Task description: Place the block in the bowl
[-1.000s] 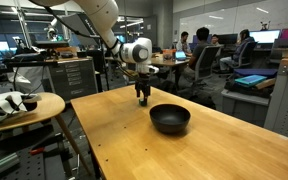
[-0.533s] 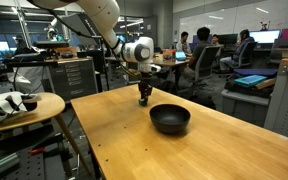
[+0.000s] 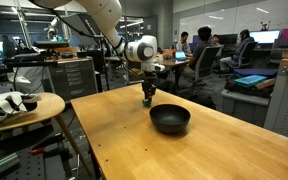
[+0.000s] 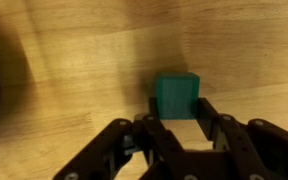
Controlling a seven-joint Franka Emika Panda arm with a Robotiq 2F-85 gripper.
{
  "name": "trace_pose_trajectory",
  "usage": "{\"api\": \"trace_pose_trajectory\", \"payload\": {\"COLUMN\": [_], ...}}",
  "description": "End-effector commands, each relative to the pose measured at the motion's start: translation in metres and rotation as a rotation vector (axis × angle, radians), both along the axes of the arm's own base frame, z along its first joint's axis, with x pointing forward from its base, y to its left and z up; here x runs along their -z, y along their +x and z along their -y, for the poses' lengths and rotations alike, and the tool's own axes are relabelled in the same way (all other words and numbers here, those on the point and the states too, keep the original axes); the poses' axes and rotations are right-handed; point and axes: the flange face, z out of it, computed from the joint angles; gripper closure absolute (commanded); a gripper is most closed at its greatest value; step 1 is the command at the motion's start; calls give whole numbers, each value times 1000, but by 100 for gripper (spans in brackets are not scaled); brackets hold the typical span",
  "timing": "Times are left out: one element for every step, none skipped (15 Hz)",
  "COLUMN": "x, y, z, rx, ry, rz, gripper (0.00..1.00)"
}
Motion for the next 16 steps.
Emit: {"api": "trace_pose_trajectory", "payload": {"x": [-31, -41, -54, -66, -79, -93, -105, -119, -130, -141, -151, -159, -166, -170, -173, -174], "y": [-5, -6, -7, -8, -10, -12, -14, -17, -20, -24, -27, -30, -34, -37, -39, -42], "z": [7, 9, 11, 14, 17, 22, 28, 37, 46, 57, 70, 82, 97, 112, 127, 142], "rx": [7, 8, 12, 13, 15, 23, 29, 41, 54, 69, 86, 104, 127, 149, 170, 188], "ry": [26, 28, 29, 32, 32, 30, 30, 29, 26, 24, 20, 15, 9, 3, -3, -10], "rz": [21, 32, 45, 56, 66, 79, 92, 104, 116, 126, 134, 144, 150, 150, 147, 144], "gripper": [83, 83, 83, 83, 83, 83, 83, 83, 83, 83, 83, 83, 83, 83, 83, 83]}}
